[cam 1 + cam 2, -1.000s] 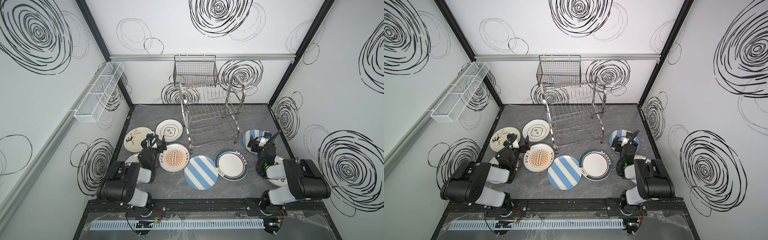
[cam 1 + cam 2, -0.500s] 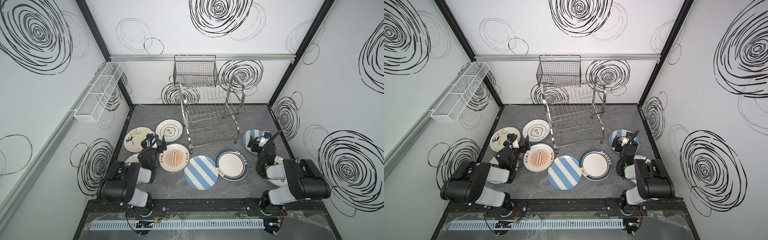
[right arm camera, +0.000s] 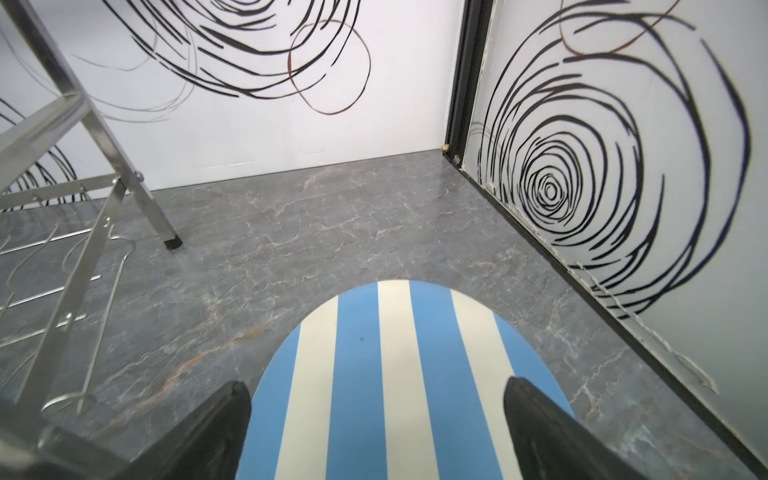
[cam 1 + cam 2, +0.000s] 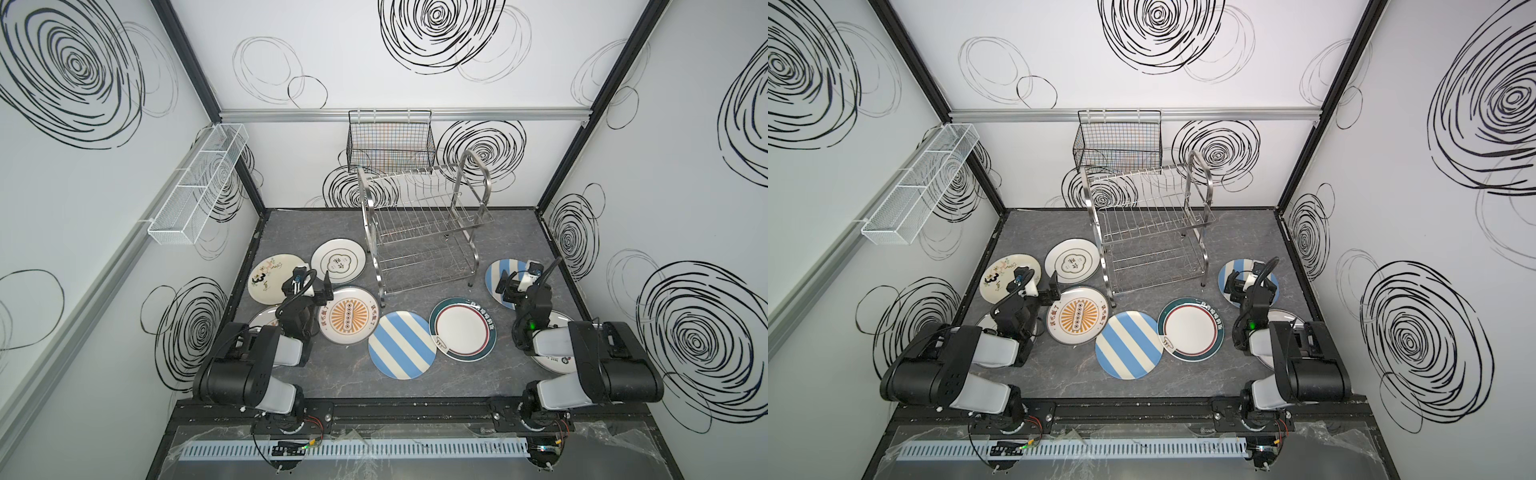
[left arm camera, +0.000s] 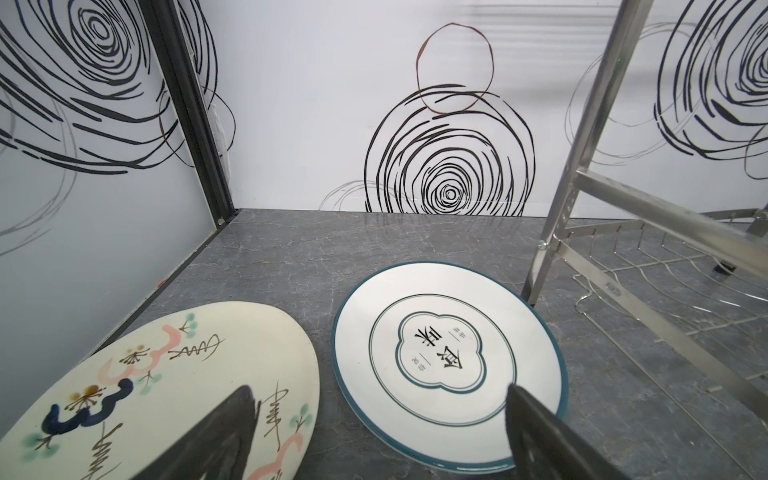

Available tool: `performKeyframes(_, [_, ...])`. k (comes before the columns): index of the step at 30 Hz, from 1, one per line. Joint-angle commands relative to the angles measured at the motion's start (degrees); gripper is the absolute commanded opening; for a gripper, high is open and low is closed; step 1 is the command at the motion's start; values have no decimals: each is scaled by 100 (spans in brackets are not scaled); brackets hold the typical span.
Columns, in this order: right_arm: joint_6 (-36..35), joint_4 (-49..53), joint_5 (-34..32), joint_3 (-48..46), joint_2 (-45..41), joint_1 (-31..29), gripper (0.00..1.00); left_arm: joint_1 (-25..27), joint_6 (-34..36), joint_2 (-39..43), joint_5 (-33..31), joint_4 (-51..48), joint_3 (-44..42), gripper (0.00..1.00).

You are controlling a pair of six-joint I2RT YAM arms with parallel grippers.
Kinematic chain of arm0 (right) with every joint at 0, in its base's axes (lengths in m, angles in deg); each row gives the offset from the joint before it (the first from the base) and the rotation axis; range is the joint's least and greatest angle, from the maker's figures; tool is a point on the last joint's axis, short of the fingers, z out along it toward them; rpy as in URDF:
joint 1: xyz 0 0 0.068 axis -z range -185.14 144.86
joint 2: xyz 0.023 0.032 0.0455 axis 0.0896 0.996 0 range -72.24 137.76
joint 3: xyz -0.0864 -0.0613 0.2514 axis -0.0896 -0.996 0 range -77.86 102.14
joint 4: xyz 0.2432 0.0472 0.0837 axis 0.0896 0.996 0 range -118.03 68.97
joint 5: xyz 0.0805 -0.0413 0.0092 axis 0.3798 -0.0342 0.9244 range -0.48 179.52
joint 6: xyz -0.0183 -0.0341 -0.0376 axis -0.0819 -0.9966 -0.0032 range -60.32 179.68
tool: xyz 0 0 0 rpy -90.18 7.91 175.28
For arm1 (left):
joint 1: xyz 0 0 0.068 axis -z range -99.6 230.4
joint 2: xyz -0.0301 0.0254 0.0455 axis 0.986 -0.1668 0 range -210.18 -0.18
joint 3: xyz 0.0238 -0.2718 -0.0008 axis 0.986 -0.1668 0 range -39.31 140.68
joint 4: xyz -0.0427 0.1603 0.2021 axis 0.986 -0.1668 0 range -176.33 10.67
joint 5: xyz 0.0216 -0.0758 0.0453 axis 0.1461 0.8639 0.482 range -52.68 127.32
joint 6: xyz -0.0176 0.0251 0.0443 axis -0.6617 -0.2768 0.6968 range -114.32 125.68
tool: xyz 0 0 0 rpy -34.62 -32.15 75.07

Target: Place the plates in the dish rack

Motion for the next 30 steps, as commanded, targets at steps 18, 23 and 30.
performKeyframes(18, [1957, 7403, 1565, 1830, -3156, -1521, 87, 1929, -1939, 3199, 918, -7097, 2750, 96])
performKeyframes(23, [2544, 8215, 1423, 1660, -3454, -1899, 82, 1834, -1818, 3884, 1617, -7769, 2594, 96])
performKeyframes(30, [3968, 8134, 1452, 1549, -3245, -2522, 80, 1591, -1857, 3928, 2364, -7959, 2393, 96])
